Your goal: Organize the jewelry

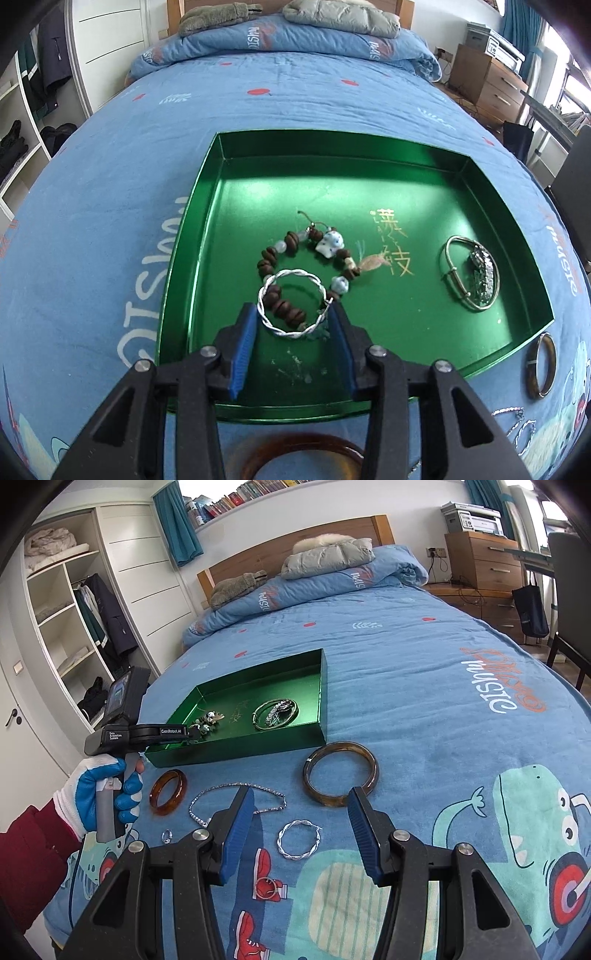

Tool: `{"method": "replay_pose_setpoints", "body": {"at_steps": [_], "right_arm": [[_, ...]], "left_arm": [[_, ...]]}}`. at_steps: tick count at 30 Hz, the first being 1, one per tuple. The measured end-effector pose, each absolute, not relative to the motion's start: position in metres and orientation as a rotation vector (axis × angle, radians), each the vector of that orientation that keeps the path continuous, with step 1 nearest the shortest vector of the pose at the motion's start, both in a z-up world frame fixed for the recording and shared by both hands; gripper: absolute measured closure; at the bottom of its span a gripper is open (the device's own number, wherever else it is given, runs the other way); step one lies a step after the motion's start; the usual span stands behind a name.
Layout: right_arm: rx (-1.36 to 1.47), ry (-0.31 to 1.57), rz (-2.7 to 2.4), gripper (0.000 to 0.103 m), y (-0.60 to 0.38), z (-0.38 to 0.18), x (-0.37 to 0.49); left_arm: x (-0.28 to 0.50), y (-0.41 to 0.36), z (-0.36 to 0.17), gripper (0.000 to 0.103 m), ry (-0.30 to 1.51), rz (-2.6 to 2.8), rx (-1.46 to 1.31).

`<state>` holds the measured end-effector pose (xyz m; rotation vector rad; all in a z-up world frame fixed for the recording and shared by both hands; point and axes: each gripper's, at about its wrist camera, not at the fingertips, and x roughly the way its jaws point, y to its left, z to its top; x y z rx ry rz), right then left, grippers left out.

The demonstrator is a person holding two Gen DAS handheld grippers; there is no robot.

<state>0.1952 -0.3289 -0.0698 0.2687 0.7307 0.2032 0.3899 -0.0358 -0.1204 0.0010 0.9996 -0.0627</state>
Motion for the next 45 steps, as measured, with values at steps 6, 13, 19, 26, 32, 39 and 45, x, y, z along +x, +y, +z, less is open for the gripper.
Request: {"method": "replay_pose_setpoints", "body": {"at_steps": [6,13,19,26,32,39,45], "right_arm": [[0.269,0.721,0.184,0.051,-0.33,-0.064,0.189],[0.253,0.695,0.182,0.049,-0.324,-0.049,0.173],[0.248,0.67,0.191,0.048,-0.319,-0.034,0.154],[0.241,0.636,0.194,0.048,-0.317,-0.017,0.13],[0.231,0.607,0.178,0.047,-0.319,-0.003,0.109],[0.23,0.594,0.16,0.047,-0.321,0.002,0.091],[0.232,0.605,0.149,0.048,-0.324,-0.003,0.087]], "left_arm": [[0.38,-0.033,-0.101,0.064,0.961,-0.082,-0.011],[0.344,-0.025,-0.048,0.06,0.866,-0.113,-0.02],[0.305,-0.005,-0.015,0.059,0.81,-0.119,-0.057],[0.246,0.018,0.012,0.059,0.756,-0.115,-0.09],[0.194,0.05,0.028,0.059,0.715,-0.097,-0.138],[0.149,0.072,0.032,0.059,0.684,-0.08,-0.145],[0.126,0.073,0.024,0.059,0.672,-0.085,-0.147]]}}
